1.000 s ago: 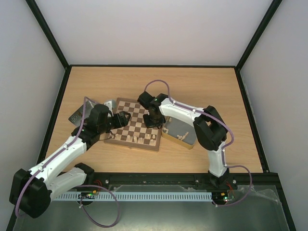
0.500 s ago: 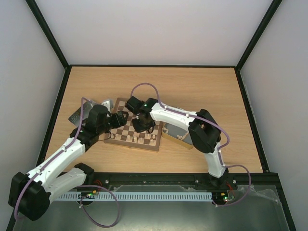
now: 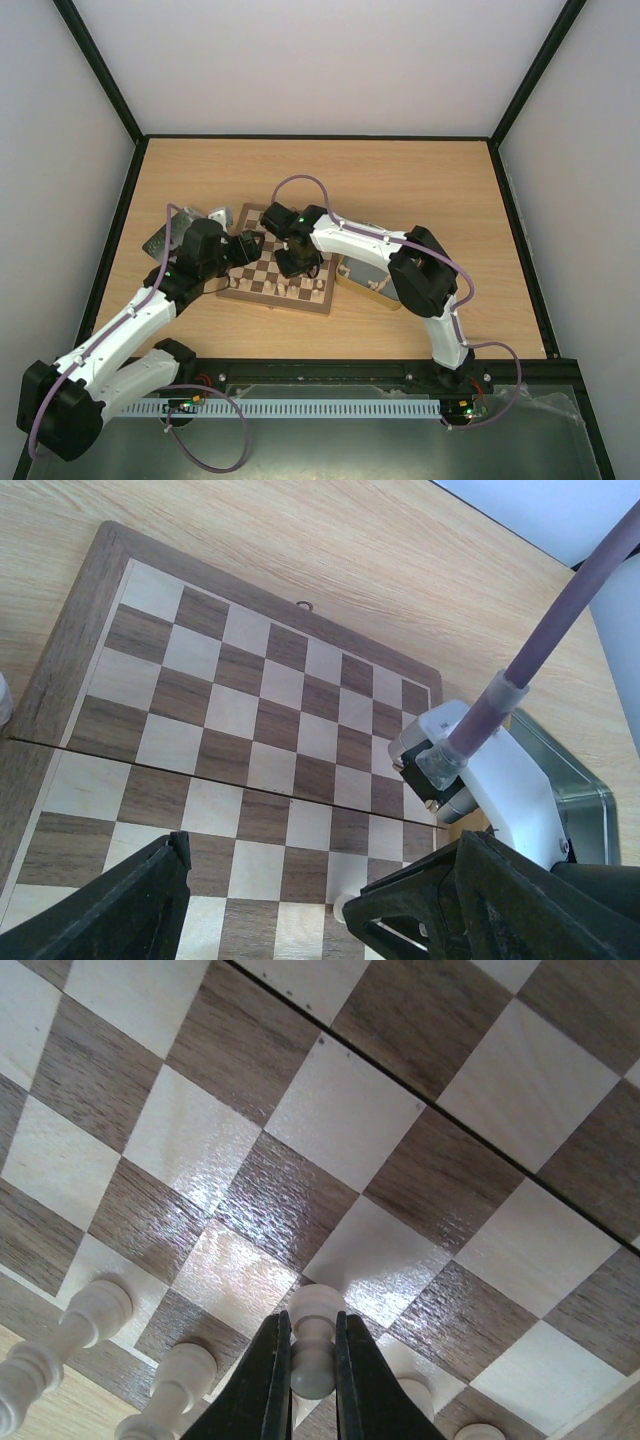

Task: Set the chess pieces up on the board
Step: Place the chess piece on the chessboard.

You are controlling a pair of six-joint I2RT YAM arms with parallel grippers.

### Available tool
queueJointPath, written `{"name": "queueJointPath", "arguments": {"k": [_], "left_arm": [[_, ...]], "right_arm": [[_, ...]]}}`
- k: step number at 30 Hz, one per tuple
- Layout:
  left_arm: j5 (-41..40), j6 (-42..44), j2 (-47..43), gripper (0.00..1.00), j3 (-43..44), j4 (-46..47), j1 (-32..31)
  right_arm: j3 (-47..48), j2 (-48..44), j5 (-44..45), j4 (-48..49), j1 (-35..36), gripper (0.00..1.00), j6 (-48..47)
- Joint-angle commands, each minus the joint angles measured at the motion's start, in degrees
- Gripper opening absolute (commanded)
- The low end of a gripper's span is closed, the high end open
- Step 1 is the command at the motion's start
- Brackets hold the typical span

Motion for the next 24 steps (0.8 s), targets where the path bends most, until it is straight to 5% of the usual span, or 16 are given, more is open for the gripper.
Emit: {"name": "queueJointPath", "arguments": {"k": [1, 11, 19, 24], "left_arm": [[-0.97, -0.13, -0.63, 0.75, -0.21, -0.75, 0.03], [-2.92, -0.79, -1.55, 0.74, -0.45, -1.66, 0.03], [-2.82, -0.86, -1.49, 0.74, 0.16, -2.05, 0.03], [-2.83, -0.70, -1.33, 0.74, 1.27, -2.82, 0.03]], "right_arm": [[-1.14, 0.62, -0.23, -2.51, 0.62, 0.06, -0.56], [-2.50, 0.30, -1.12, -2.52, 1.11, 0.08, -0.68], [-0.37, -1.57, 1.15, -1.72, 1.10, 0.25, 0.99], [0.99, -4.93, 8.33, -1.44, 0.62, 0.27, 4.00]]}}
